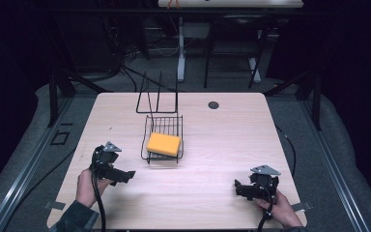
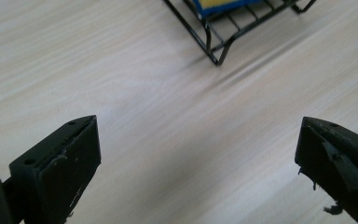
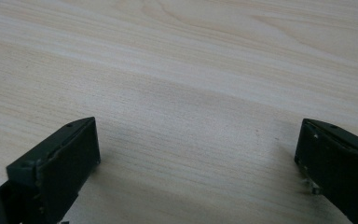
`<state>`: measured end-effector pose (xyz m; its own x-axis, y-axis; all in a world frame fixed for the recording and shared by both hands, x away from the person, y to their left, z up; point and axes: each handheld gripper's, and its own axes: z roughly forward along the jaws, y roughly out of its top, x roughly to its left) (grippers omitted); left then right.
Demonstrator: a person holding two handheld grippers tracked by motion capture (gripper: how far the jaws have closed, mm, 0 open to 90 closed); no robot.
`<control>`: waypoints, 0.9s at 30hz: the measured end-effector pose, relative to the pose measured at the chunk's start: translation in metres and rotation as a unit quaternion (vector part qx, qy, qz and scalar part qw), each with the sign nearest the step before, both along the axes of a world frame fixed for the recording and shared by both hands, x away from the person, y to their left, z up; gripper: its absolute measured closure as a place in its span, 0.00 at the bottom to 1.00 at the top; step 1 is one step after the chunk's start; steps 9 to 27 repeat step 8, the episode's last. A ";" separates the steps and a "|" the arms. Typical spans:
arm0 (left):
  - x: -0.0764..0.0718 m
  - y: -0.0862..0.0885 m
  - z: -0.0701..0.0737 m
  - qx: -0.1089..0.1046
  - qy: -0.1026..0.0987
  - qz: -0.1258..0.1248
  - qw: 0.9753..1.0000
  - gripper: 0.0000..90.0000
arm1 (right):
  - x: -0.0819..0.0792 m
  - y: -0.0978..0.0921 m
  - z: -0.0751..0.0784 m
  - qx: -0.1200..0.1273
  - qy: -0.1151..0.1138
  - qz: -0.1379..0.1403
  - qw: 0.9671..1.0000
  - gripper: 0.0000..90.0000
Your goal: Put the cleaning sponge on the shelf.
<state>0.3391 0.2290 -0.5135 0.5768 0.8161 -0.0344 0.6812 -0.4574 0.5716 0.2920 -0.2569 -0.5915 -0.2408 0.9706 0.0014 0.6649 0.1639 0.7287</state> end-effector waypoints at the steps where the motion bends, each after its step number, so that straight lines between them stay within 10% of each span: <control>1: -0.003 0.002 -0.001 0.001 0.000 0.003 1.000 0.00 | 0.000 0.000 0.000 0.000 0.000 0.000 1.000 0.00; 27: -0.008 0.007 -0.011 0.008 0.016 -0.016 1.000 0.00 | 0.000 0.000 0.000 -0.001 -0.001 0.000 1.000 0.00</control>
